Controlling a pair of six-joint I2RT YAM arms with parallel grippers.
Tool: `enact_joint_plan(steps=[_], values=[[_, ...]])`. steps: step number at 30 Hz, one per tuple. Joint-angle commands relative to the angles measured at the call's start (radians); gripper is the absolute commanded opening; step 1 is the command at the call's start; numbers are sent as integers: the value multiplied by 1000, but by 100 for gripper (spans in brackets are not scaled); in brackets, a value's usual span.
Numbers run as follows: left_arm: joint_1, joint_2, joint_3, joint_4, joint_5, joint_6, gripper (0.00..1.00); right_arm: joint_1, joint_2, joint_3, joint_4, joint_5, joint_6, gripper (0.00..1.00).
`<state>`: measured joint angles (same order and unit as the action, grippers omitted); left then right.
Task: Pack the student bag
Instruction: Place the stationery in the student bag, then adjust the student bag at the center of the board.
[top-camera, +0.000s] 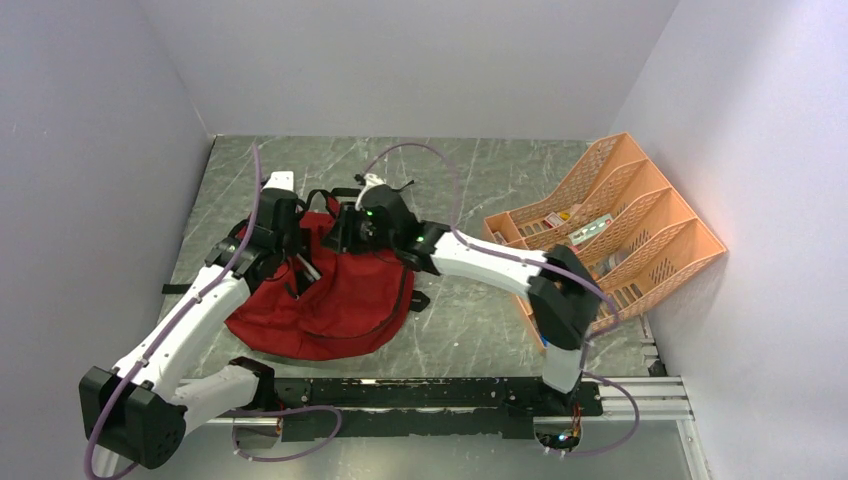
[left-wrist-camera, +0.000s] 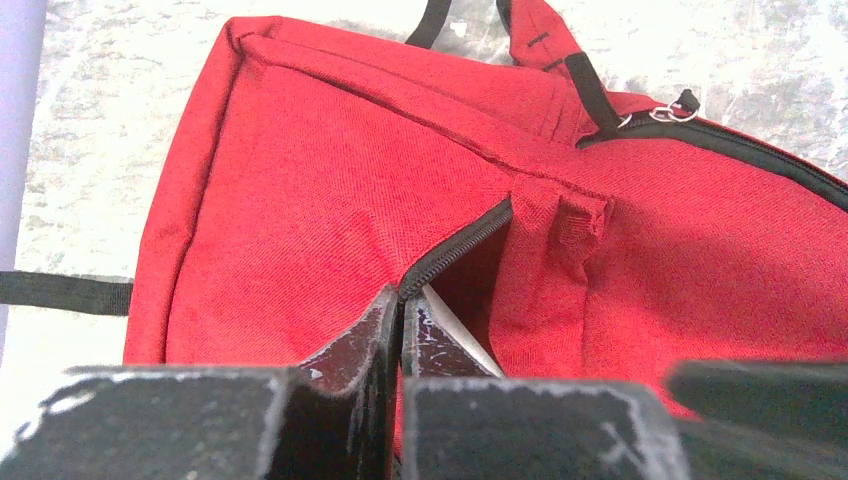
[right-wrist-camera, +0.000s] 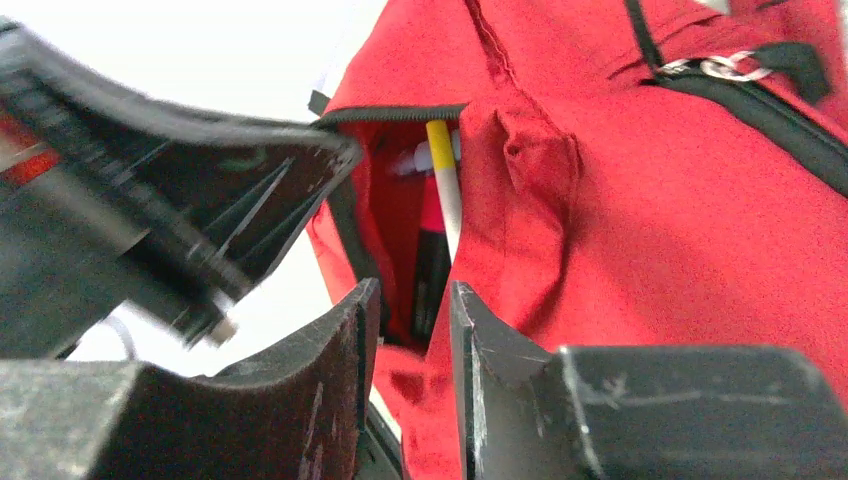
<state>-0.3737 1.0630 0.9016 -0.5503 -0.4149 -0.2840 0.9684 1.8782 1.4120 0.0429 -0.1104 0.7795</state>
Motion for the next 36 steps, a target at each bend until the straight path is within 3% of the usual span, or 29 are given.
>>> enact_joint_plan(steps=[1, 5, 9, 15, 23, 26, 29, 36], values=[[15, -46, -4, 50, -6, 2, 5, 0, -225, -138, -21, 176, -121, 35], [15, -39, -3, 50, 2, 2, 5, -12, -400, -272, -122, 399, -164, 40], [15, -41, -4, 51, 0, 2, 5, -63, -515, -368, -229, 487, -143, 58], [15, -31, -1, 46, -9, -1, 5, -162, -585, -510, -153, 254, -95, 71], [15, -64, -23, 75, -2, -3, 5, -194, -355, -472, -78, -7, -59, 74], [15, -51, -19, 74, 13, -7, 5, -192, -286, -451, -48, -59, -56, 67], [15, -44, -3, 61, 18, -22, 5, -181, -251, -410, -66, -13, -59, 55], [15, -52, 69, 13, -30, -57, 5, -102, -291, -263, -142, 82, -155, 7]])
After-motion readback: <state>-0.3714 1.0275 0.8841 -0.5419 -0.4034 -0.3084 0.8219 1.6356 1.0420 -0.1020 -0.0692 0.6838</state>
